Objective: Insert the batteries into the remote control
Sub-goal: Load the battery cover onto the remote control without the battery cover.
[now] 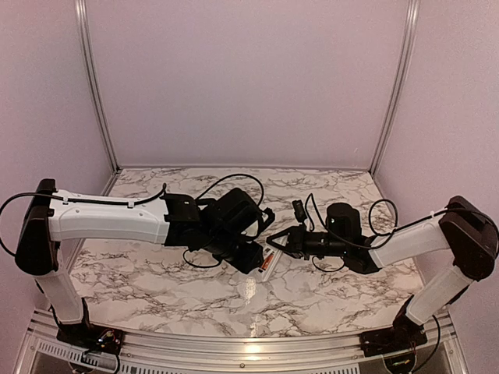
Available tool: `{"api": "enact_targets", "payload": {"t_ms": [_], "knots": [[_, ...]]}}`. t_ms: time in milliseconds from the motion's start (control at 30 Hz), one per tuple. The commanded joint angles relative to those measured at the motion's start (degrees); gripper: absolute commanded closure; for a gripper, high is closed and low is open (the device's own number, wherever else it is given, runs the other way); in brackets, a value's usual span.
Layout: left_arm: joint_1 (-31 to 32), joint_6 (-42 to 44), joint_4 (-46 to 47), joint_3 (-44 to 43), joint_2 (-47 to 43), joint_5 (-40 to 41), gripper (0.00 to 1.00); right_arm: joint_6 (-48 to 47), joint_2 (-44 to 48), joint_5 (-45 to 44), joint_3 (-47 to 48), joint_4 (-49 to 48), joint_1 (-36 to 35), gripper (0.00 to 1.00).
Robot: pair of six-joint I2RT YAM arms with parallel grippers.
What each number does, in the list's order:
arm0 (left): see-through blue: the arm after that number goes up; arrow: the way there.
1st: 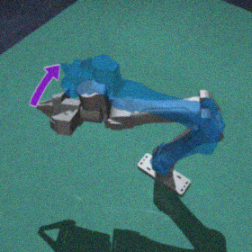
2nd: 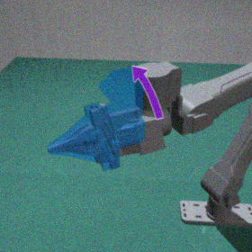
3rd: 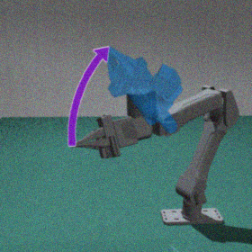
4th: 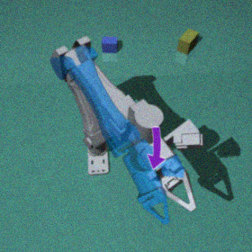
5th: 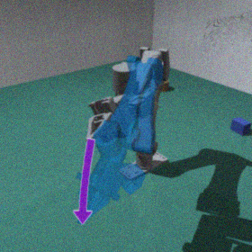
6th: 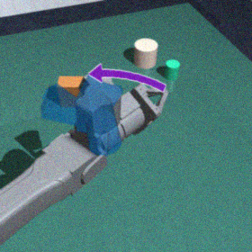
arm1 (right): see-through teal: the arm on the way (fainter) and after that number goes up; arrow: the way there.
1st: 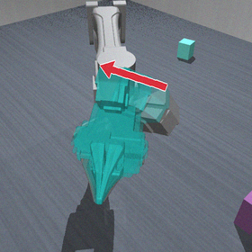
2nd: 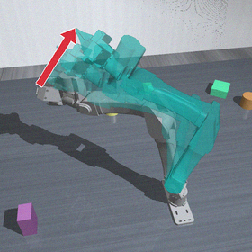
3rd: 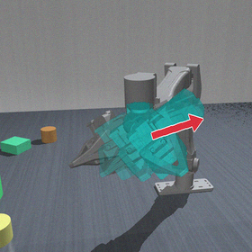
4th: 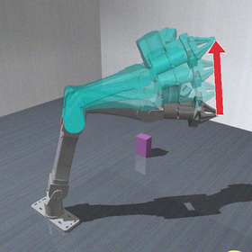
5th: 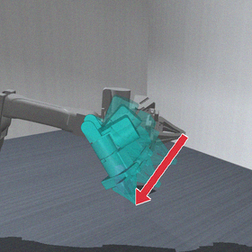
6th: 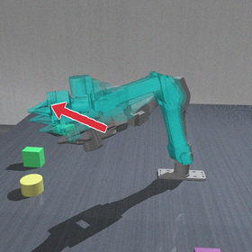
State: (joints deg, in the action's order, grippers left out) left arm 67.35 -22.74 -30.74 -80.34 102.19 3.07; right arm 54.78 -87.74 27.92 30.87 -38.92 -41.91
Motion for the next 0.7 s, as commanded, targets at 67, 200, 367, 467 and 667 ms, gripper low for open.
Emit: {"api": "enact_targets", "payload": {"t_ms": [67, 200, 367, 467, 667], "knots": [[0.2, 0.2, -0.6, -1.8, 1.2, -0.3, 0.92, -0.7, 1.8, -0.3, 1.8, -0.3, -0.6, 1.00], [0.2, 0.3, -0.6, -1.9, 2.0, -0.1, 0.92, -1.2, 2.1, 0.0, 2.3, 0.3, -0.6, 1.00], [0.2, 0.2, -1.0, -2.4, 3.3, -0.1, 0.92, -1.4, 2.4, -0.1, 2.4, 0.5, -0.6, 1.00], [0.2, 0.2, -1.2, -2.5, 3.6, 0.0, 0.92, -1.7, 2.6, 0.1, 2.5, 0.7, -0.6, 1.00], [0.2, 0.0, -1.4, -2.9, 4.1, -0.5, 0.93, -1.7, 3.1, -0.3, 2.2, 0.8, -0.6, 1.00]]}}
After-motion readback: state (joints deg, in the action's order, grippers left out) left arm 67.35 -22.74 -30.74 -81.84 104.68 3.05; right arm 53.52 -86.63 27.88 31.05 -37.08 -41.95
